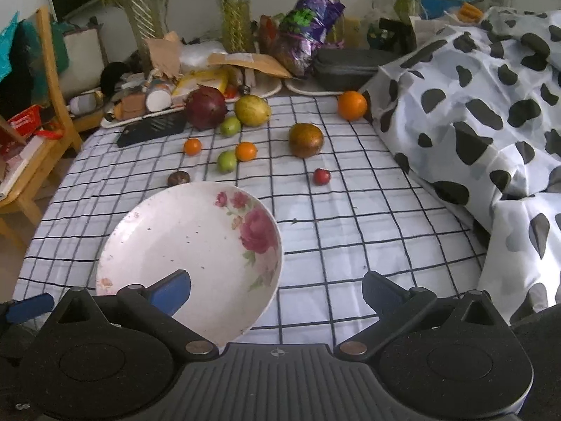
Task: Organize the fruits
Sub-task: 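Move both tools toward the fruits beyond the rose plate, then grasp the brown passion fruit with the left gripper while the right gripper grasps the red cherry tomato, then place the passion fruit on the plate with the left gripper while the right drops the cherry tomato there, then open both grippers and withdraw them from the rose plate, then grasp the small orange tomato with the left gripper while the right grasps the brown mango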
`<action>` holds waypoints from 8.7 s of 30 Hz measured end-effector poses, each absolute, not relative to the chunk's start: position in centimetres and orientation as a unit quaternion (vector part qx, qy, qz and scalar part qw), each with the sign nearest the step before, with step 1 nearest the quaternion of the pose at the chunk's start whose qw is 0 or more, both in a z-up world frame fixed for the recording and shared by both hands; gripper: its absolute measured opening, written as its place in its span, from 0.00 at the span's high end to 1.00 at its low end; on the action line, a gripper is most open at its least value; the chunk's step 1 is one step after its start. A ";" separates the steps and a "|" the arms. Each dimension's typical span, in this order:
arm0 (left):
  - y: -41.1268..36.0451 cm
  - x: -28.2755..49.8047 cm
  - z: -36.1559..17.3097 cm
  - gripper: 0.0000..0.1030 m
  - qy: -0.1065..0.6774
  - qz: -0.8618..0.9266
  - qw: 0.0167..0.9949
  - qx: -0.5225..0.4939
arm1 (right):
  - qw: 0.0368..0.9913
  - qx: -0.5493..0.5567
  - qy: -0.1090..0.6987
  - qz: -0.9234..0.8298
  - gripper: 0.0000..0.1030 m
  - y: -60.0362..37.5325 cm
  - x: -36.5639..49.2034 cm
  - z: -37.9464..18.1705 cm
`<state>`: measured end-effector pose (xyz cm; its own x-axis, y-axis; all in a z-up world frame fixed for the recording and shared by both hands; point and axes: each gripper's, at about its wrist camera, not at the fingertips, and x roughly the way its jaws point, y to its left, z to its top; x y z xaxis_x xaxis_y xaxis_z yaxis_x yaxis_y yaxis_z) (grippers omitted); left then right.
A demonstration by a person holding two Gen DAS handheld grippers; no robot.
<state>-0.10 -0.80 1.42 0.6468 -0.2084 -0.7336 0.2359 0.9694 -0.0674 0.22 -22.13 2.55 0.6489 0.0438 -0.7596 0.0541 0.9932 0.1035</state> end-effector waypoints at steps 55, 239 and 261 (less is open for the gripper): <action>-2.2 20.4 -3.7 0.64 0.434 -0.209 0.876 0.026 | 0.912 0.011 0.411 -0.005 0.00 -27.4 15.3 -2.2; 0.1 18.8 -1.8 0.19 0.355 -0.184 0.916 0.036 | 0.928 -0.031 0.370 -0.002 0.00 -25.7 15.7 -1.0; -3.0 25.1 -4.4 0.64 0.354 -0.235 0.899 0.104 | 0.915 -0.019 0.404 0.016 0.08 -26.5 23.7 -3.2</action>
<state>25.13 -3.05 -4.44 0.6393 -0.3489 -0.6853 0.4963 0.8679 0.0210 23.72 -26.45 -3.15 0.6736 0.0132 -0.7390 -0.0445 0.9988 -0.0227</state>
